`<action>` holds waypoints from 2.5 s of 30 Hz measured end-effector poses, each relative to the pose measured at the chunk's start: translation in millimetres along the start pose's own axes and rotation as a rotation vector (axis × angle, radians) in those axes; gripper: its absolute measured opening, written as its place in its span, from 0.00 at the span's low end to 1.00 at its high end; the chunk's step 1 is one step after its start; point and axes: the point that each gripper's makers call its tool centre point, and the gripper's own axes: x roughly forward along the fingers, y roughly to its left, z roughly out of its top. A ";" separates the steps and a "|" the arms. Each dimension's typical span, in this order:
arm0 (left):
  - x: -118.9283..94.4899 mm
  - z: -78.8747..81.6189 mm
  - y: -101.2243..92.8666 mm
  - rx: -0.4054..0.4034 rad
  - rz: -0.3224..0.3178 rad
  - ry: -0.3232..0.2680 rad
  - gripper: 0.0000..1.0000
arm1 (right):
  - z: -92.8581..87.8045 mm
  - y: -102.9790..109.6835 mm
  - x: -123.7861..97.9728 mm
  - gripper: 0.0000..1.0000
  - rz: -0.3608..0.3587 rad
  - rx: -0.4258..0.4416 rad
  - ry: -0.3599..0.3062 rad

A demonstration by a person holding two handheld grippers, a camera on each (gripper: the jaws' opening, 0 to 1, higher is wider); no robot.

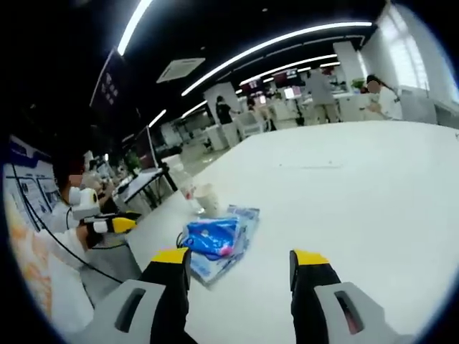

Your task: Arrange the tabletop items into an orderly group along one side of the table until the central work area is clear of visible clutter.

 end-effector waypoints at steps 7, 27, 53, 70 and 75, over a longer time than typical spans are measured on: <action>16.6 -14.9 -19.4 -0.006 -0.037 0.044 0.79 | -2.3 -0.2 19.8 0.49 0.007 -0.022 0.054; 62.6 -50.9 -23.7 0.059 0.016 0.235 0.51 | -26.1 15.1 110.6 0.35 0.092 0.050 0.180; 81.1 -66.4 -20.6 0.046 0.025 0.334 0.24 | -74.5 36.4 180.1 0.25 0.159 -0.014 0.327; 82.3 -66.6 -33.8 -0.006 -0.005 0.323 0.02 | -64.6 30.8 170.2 0.00 0.123 0.050 0.275; 84.9 -60.2 -45.4 0.010 -0.035 0.316 0.00 | -56.6 20.7 162.1 0.00 0.108 0.081 0.247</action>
